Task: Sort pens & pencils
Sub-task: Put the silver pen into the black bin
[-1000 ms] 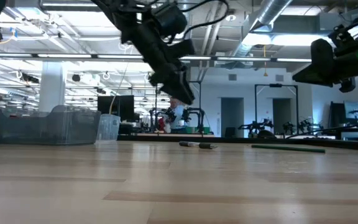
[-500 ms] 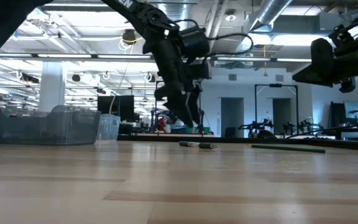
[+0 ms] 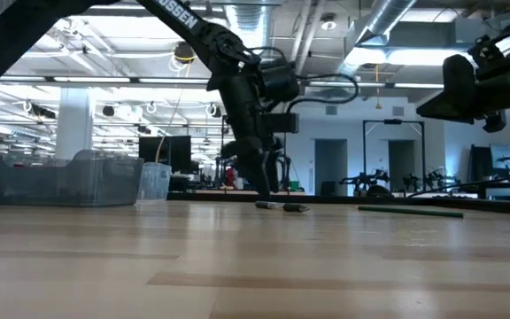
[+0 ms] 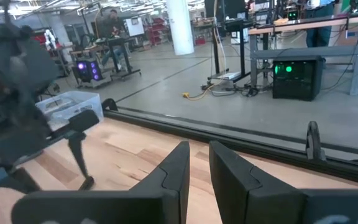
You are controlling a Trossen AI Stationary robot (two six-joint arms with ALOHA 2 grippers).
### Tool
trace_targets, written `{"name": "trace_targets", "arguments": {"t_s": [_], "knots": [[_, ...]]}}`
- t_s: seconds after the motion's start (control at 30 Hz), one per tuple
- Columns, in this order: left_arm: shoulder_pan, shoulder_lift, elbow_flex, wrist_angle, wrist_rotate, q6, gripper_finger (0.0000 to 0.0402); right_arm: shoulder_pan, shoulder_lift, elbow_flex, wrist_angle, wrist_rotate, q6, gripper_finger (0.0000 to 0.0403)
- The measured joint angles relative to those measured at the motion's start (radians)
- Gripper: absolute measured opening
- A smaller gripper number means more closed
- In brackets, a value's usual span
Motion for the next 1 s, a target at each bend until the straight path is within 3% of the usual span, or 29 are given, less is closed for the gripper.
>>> {"name": "trace_targets", "arguments": {"t_s": [0.63, 1.0], "knots": [[0.030, 0.033, -0.001, -0.033, -0.008, -0.037, 0.0289, 0.000, 0.029, 0.000, 0.000, 0.000, 0.001, 0.0082], [-0.017, 0.029, 0.001, -0.169, -0.014, -0.097, 0.0289, 0.000, 0.029, 0.000, 0.000, 0.000, 0.000, 0.0082]]}}
